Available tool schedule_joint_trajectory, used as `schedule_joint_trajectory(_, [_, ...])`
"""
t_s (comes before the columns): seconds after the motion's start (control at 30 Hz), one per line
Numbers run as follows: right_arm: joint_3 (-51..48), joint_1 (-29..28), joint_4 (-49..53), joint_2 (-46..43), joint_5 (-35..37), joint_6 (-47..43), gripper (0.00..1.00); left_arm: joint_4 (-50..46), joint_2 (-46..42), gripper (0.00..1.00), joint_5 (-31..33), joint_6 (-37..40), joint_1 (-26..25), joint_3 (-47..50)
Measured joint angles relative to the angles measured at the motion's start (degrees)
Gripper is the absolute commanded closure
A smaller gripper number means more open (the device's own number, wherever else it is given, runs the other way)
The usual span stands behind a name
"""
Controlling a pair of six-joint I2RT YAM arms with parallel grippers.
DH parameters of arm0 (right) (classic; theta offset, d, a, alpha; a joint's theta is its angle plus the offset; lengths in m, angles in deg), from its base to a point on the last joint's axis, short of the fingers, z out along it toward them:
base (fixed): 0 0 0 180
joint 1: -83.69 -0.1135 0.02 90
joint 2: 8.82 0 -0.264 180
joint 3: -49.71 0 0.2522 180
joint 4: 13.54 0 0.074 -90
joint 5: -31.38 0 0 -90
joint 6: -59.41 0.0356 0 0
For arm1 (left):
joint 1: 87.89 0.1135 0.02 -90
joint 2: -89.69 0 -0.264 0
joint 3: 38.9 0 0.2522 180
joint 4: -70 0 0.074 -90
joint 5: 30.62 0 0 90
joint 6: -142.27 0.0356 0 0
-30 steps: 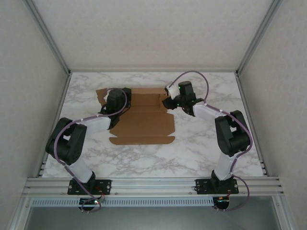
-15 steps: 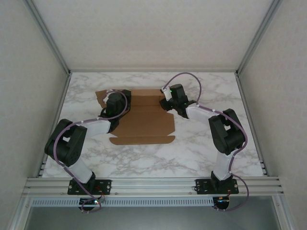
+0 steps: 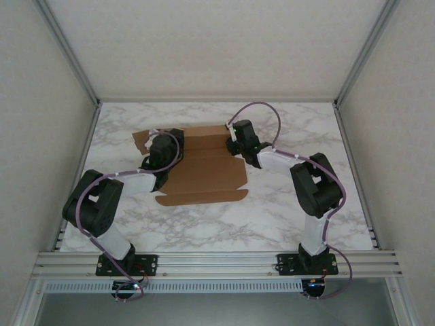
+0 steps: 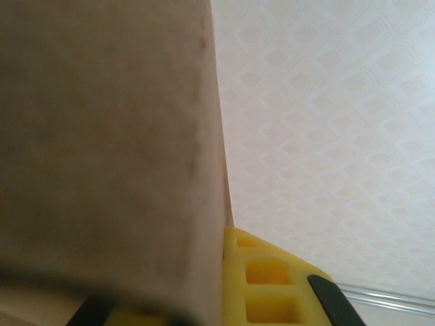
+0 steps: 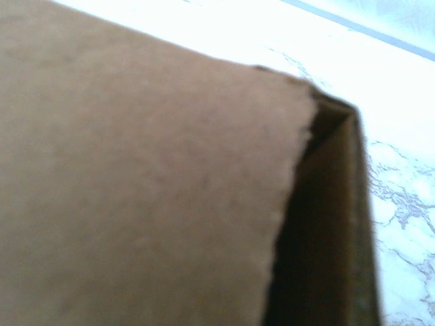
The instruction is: Fold the paper box
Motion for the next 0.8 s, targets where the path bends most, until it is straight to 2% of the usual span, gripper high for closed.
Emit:
schedule_joint_trajectory(0.17, [3.30, -1.40, 3.13, 1.77, 4.72, 4.98, 1.00, 0.76, 0.00, 1.00, 2.01, -0.26, -0.68, 0.59])
schedule_joint_trajectory(0.53, [16.17, -4.79, 19.56, 7.43, 16.11, 20.28, 1.00, 1.51, -0.02, 1.00, 5.11, -1.55, -1.75, 0.98])
schedule_joint_trajectory(0.8, [20.02, -7.08, 28.30, 8.98, 23.21, 30.21, 1.00, 1.55, -0.02, 1.00, 5.18, -1.90, -2.51, 1.11])
